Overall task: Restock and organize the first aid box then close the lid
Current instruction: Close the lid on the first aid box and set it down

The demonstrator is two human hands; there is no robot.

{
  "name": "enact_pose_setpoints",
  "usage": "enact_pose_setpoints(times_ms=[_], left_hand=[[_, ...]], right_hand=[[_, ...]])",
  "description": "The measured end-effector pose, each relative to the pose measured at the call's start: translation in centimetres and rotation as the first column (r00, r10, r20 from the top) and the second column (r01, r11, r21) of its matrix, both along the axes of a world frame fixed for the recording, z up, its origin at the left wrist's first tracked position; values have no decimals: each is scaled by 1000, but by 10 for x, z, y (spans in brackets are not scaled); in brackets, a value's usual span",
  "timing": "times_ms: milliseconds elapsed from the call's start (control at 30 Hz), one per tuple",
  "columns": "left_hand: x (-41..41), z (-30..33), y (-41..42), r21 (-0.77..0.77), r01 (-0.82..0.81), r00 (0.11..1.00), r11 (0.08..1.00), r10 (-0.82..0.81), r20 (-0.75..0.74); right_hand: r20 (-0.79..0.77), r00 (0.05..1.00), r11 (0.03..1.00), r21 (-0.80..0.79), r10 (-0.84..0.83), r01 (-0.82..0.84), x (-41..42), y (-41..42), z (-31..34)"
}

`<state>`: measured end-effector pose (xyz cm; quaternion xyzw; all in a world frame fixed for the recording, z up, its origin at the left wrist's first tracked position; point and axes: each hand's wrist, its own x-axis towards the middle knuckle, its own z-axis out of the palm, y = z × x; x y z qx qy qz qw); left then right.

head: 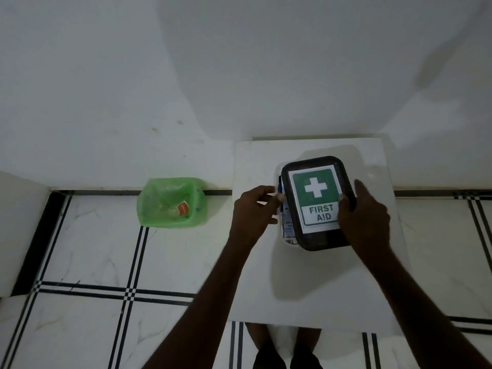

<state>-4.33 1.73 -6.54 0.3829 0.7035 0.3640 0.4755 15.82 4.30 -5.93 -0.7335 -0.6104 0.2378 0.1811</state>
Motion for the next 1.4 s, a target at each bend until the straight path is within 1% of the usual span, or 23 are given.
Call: enact_pose_setpoints(times_ms=[67,100,167,233,333,367,433,467,500,567,633,700,800,867,933,1033,1067,1133,1167,1267,1333,1400], left_hand=[[3,2,0,16,-5,1000,1000,5,-20],[5,2,0,23,-5,999,1000,6,-34],[6,2,1,40,-7,998,999,10,-69],[6,4,3,48,-19,996,999,23,-83],[7,6,3,39,-12,994,999,16,-107],[7,6,4,26,-11,994,1000,13,-111],[7,6,6,-26,-28,996,999,25,-90],[6,6,8,-59,-38,997,998,34,-64],[5,6,9,-91,-40,999,995,38,-23],[2,6,10,-131,-48,996,990,58,73],[3,5,9,-130,-62,992,990,75,104],[6,2,7,-120,-92,993,989,100,60],[10,-2,9,-97,-110,993,989,106,-48],[11,-1,7,-99,-110,993,989,105,-63],[11,1,-2,-149,-109,994,983,107,-18],[15,1,-31,-295,-55,988,954,94,121],[16,0,-41,-332,-38,979,942,101,175],[21,-3,-54,-362,-56,936,931,175,306],[24,-4,-56,-360,-79,915,930,211,344],[29,-6,-54,-335,-137,915,932,248,317],[31,-5,-54,-326,-144,924,935,244,293],[30,-3,-56,-324,-116,943,939,207,262]], right_hand=[[21,995,994,49,101,-102,-7,-4,-5],[48,992,991,63,116,-119,-11,-5,-7],[99,990,992,66,96,-103,-16,-5,-9],[108,991,996,36,80,-84,-16,-4,-6],[33,997,996,-49,75,-73,-4,-3,-3],[-31,998,994,-94,52,-54,2,-1,-1],[-221,975,979,-205,-39,-8,14,5,0],[-301,950,966,-259,-87,7,16,8,2],[-342,933,957,-291,-114,10,18,9,2],[-335,937,959,-282,-101,2,19,10,1],[-324,941,966,-258,-99,12,19,10,-2],[-344,932,967,-252,-113,24,19,8,-6],[-357,924,975,-214,-133,58,16,6,-10],[-379,912,972,-223,-156,73,15,2,-8],[-426,879,942,-328,-215,72,20,-8,-7],[-541,760,850,-526,-360,28,30,-31,-5],[-573,711,827,-562,-408,21,32,-38,-5],[-623,620,805,-593,-477,24,35,-45,-6],[-633,602,805,-593,-487,27,36,-45,-6],[-624,592,800,-597,-510,60,35,-41,-5],[-612,595,794,-604,-521,74,33,-40,-5],[-590,642,796,-603,-490,53,35,-39,-6]])
